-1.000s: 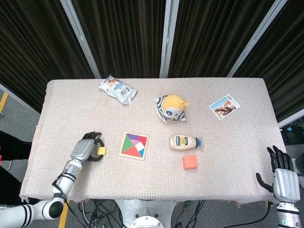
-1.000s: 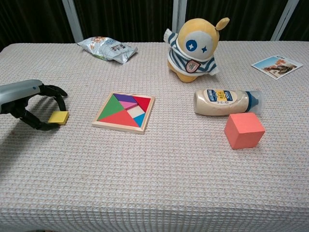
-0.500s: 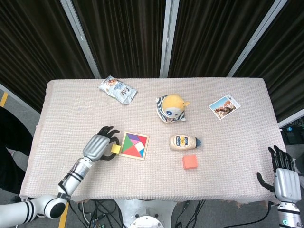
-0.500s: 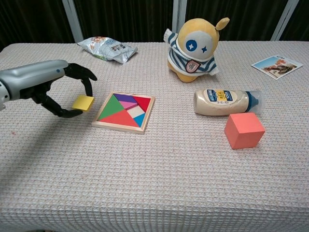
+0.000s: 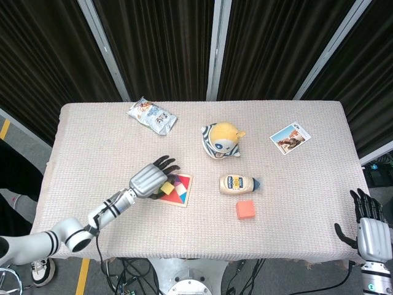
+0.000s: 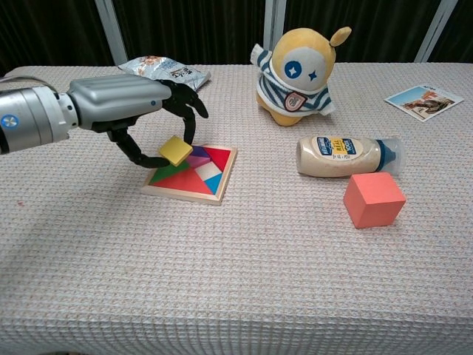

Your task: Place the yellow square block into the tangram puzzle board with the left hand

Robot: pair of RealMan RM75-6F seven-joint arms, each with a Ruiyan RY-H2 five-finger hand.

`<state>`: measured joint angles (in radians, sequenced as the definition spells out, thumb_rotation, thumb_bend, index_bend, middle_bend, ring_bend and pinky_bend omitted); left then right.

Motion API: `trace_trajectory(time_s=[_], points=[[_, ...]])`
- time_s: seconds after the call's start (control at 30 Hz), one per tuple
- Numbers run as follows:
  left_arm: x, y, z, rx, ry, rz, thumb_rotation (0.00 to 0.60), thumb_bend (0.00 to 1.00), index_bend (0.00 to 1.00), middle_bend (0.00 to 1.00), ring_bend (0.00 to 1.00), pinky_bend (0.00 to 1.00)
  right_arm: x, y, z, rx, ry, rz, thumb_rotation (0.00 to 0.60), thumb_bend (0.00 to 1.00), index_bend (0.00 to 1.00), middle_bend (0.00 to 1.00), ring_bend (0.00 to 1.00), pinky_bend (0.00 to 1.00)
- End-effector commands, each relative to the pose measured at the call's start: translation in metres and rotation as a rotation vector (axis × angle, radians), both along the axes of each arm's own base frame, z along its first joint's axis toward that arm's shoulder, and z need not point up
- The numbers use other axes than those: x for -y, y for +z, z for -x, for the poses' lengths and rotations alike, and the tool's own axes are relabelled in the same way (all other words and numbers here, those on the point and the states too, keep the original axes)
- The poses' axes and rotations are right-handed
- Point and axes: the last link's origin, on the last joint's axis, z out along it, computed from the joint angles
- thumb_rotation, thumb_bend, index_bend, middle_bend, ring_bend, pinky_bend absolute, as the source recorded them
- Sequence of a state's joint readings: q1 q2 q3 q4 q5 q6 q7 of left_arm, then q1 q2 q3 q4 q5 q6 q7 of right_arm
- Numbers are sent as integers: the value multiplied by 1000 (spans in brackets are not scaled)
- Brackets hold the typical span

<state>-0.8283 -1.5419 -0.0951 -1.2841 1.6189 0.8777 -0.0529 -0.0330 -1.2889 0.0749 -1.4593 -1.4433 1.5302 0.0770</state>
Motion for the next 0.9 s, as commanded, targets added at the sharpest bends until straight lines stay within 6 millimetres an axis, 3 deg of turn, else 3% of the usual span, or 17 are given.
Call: trace_trajectory(time_s=[0.03,0.43,0.9], points=[[-6,-4,-7,-24,-51,23,600,313,432,147,0,43,0,0,0,1,0,-2,600,203,0,0,0,0],[-16,-21,-27,-50,-180,37,600,314,438,148,0,40,1,0,0,-1,-1,-3,600,202,0,0,0,0],[-26,-32,-24,-92,-267,13,600,312,440,148,0,42,2,-1,0,-3,0,-7,600,202,0,0,0,0]])
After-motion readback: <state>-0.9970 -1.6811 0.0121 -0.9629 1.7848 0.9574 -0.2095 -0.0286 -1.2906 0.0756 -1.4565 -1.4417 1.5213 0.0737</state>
